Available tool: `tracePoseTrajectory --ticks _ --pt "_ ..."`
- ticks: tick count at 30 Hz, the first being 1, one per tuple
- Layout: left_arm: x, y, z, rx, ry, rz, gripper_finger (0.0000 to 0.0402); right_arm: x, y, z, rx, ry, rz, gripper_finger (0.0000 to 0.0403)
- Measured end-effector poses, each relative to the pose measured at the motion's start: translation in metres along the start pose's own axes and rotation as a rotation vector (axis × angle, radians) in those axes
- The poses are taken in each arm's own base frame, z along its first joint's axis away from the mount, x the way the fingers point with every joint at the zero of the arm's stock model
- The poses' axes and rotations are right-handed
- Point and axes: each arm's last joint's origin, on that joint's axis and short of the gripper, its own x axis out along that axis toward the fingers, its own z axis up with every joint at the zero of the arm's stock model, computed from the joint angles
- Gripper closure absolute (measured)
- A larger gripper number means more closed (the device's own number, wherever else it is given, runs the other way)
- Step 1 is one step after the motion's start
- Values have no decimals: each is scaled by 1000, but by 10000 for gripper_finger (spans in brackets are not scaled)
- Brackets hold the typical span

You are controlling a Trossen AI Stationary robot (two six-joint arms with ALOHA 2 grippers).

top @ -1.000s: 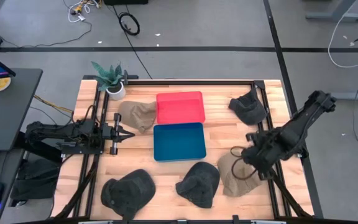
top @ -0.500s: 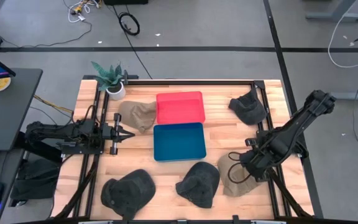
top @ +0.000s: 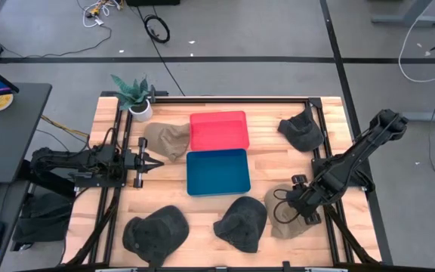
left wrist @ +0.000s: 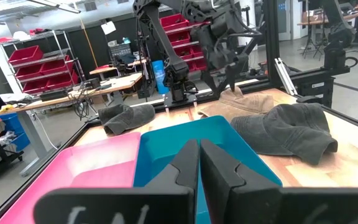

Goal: Pick & Place hat
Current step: Put the bottom brown cap into the blue bin

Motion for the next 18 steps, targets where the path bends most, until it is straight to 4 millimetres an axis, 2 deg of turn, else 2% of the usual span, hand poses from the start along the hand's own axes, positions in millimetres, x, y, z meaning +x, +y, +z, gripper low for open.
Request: tracePoseTrajectory --ticks 5,10,14,18 --pt "0 0 0 0 0 0 383 12 -4 -5 0 -14 2 170" --pt "0 0 0 0 0 0 383 19 -6 -9 44 -28 2 202" --pt "0 0 0 0 0 0 383 20 -6 -9 53 -31 4 261" --pt "0 0 0 0 0 0 383 20 -6 -9 38 -28 8 356"
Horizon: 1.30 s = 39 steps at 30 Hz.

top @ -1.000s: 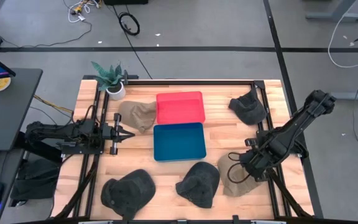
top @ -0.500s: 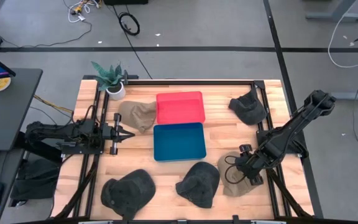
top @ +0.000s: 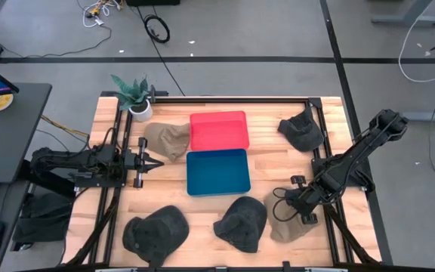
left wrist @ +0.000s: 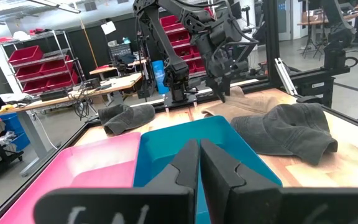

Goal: Pick & Place hat
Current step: Put the bottom brown cap into the blue bin

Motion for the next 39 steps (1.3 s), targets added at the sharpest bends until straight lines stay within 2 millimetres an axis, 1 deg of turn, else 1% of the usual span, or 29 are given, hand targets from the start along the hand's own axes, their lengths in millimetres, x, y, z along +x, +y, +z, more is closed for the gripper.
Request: tracePoseTrajectory --ticks 1,2,4,7,9,14,20,25,28,34,39 --pt "0 0 0 0 0 0 383 0 0 0 -12 5 5 379" --pt "0 0 0 0 0 0 383 0 0 0 -28 9 10 389" --pt "0 0 0 0 0 0 383 -1 -1 0 -29 27 10 388" --pt "0 0 0 0 0 0 383 -9 -2 -1 -32 89 -26 394" --pt "0 0 0 0 0 0 383 -19 -2 0 -66 128 -68 398" --pt "0 0 0 0 0 0 383 -48 -2 11 -184 128 -207 399" --pt "0 0 0 0 0 0 383 -78 -8 35 -329 13 -391 401" --pt "0 0 0 0 0 0 383 -95 -20 56 -500 -53 -570 402" --pt "0 0 0 0 0 0 383 -105 -31 70 -564 -90 -663 402" --pt "0 0 0 0 0 0 383 -115 -46 104 -700 -234 -783 402" --pt "0 0 0 0 0 0 383 -112 -54 129 -875 -252 -882 403"
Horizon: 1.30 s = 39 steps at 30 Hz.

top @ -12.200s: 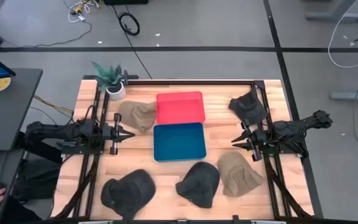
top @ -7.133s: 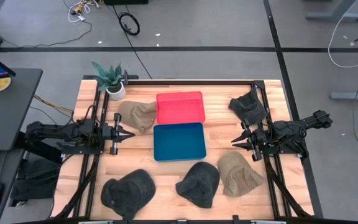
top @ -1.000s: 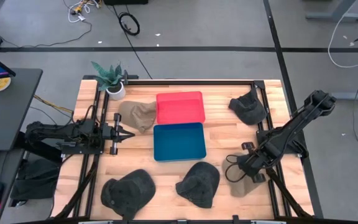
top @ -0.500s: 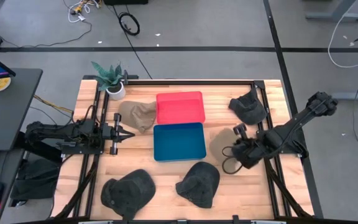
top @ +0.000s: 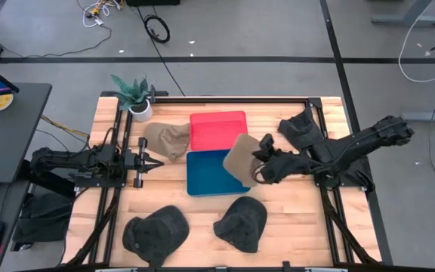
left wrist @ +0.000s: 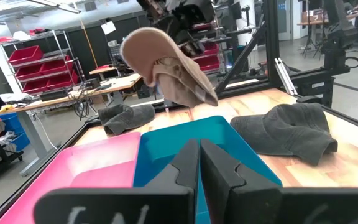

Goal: Pick & Place hat
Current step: Put the bottom brown cap into the blue bin, then put the bottom right black cap into the red bin

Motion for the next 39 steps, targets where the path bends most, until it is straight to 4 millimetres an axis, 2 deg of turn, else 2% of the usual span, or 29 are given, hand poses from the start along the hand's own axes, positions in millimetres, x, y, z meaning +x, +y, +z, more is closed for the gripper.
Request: tracePoseTrajectory --ticks 6,12,17,21,26,32,39 --pt "0 0 0 0 0 0 383 34 -1 20 -174 -23 -63 403" --pt "0 0 0 0 -1 0 383 68 12 33 -270 -58 -5 403" --pt "0 0 0 0 -1 0 383 84 21 35 -327 -16 25 403" --pt "0 0 0 0 -1 0 383 89 25 36 -322 -10 38 393" --pt "0 0 0 0 -1 0 383 89 23 39 -295 -27 12 354" --pt "0 0 0 0 -1 0 383 89 21 42 -275 -62 -4 281" --pt "0 0 0 0 -1 0 383 78 12 34 -166 111 -127 193"
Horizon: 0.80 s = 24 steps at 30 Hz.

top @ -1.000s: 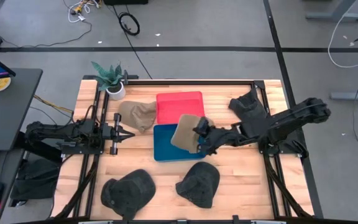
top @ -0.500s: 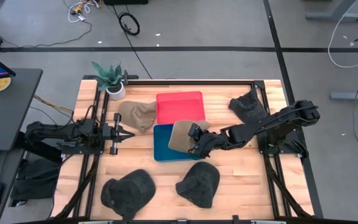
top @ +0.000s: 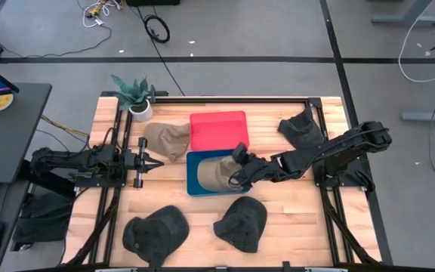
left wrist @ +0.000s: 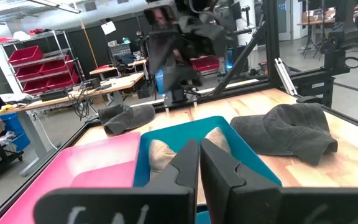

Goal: Pick & Place hat
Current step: Put the bottom right black cap into the red bin

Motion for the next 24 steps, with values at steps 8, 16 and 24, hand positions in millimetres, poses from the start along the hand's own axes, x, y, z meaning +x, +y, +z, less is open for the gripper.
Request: tracePoseTrajectory --ticks 8,16,24 --pt "0 0 0 0 1 0 383 -32 -6 -38 270 86 94 163" --pt "0 0 0 0 1 0 383 -69 5 -47 693 -146 575 184" --pt "0 0 0 0 1 0 383 -92 34 1 941 -147 792 210"
